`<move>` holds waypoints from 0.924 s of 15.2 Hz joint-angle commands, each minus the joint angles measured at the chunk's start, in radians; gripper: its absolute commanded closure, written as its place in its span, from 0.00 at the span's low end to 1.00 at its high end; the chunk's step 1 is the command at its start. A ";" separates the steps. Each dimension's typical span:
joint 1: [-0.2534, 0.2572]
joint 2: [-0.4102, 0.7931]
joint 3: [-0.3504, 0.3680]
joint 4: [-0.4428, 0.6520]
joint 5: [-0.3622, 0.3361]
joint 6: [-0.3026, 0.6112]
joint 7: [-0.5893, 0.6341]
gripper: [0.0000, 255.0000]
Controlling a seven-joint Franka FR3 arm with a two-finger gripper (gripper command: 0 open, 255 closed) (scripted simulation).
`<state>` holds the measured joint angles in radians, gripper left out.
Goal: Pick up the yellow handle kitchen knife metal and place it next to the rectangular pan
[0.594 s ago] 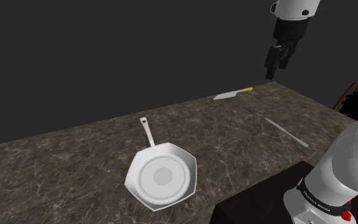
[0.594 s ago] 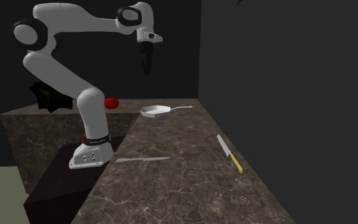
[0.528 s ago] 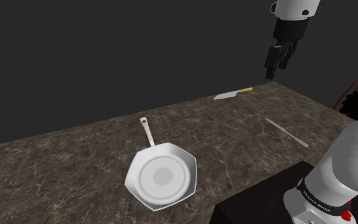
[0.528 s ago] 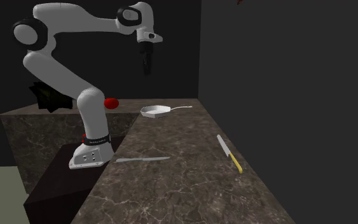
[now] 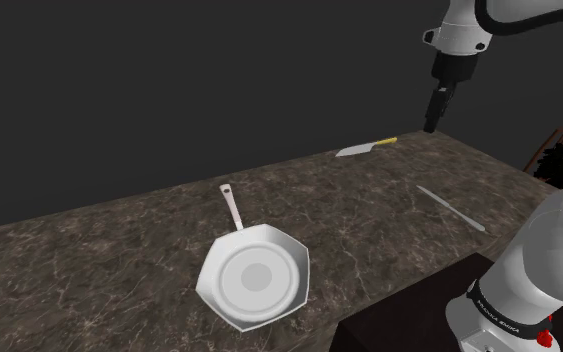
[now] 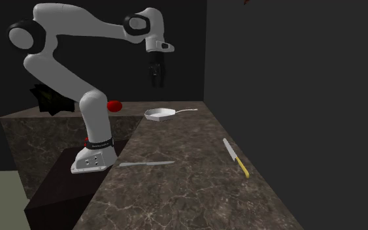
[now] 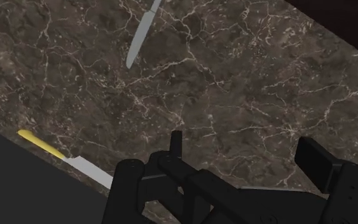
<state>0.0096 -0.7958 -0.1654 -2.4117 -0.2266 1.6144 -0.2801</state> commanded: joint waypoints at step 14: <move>0.113 0.362 -0.456 0.056 -0.098 0.406 -0.665 0.00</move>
<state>0.1080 -0.4745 -0.5862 -2.3718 -0.3328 1.9890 -0.8896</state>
